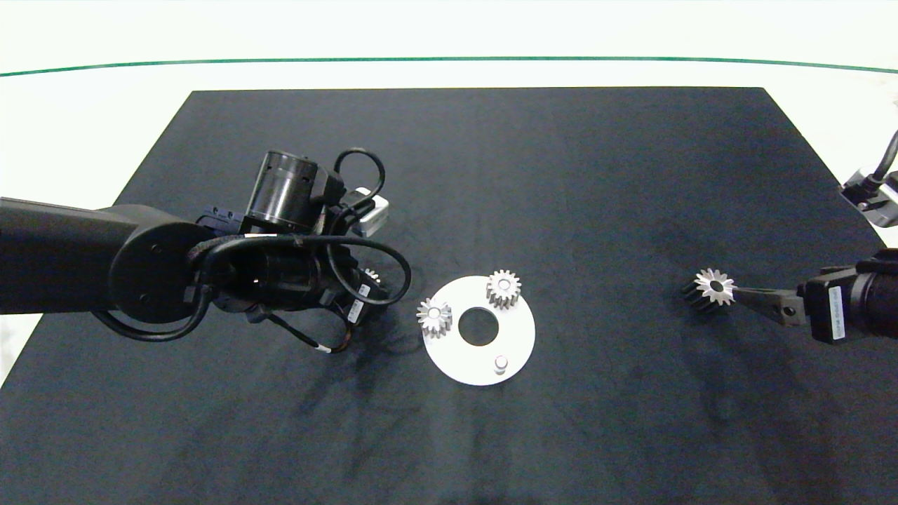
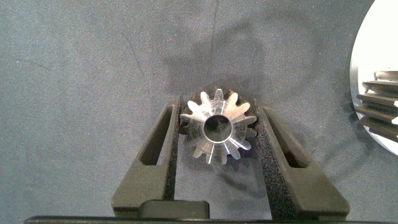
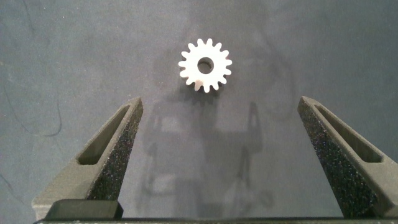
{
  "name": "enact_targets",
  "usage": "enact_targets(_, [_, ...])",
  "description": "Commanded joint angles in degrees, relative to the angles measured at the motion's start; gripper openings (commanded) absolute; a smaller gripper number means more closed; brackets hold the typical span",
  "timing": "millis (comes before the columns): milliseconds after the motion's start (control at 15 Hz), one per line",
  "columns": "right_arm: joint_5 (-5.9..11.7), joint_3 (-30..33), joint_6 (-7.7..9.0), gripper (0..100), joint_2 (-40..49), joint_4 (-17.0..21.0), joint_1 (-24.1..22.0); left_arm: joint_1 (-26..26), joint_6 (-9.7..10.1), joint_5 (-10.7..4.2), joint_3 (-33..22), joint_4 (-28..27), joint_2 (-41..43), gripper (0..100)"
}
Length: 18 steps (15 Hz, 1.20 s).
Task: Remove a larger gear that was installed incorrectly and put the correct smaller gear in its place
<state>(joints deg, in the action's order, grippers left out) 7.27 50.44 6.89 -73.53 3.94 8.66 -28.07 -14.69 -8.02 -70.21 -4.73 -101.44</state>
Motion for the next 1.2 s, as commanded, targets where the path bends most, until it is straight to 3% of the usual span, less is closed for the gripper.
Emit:
enact_targets(67, [0.03, -0.26, 0.06, 100, -0.12, -0.07, 0.05, 0.04, -0.08, -0.06, 0.07, -0.02, 0.01, 35])
enact_targets(533, [-0.41, -0.35, 0.06, 100, -0.03, -0.07, -0.04, -0.31, 0.10, -0.06, -0.02, -0.02, -0.08, 20])
enact_targets(933, [-0.41, -0.35, 0.06, 100, 0.76, 0.11, -0.04, -0.31, -0.08, 0.02, -0.55, -0.28, 1.59, 19])
enact_targets(1200, [-0.41, -0.26, 0.06, 100, 1.46, 0.19, -0.04, -0.49, -0.08, 0.02, -3.53, -6.87, 4.23, 19])
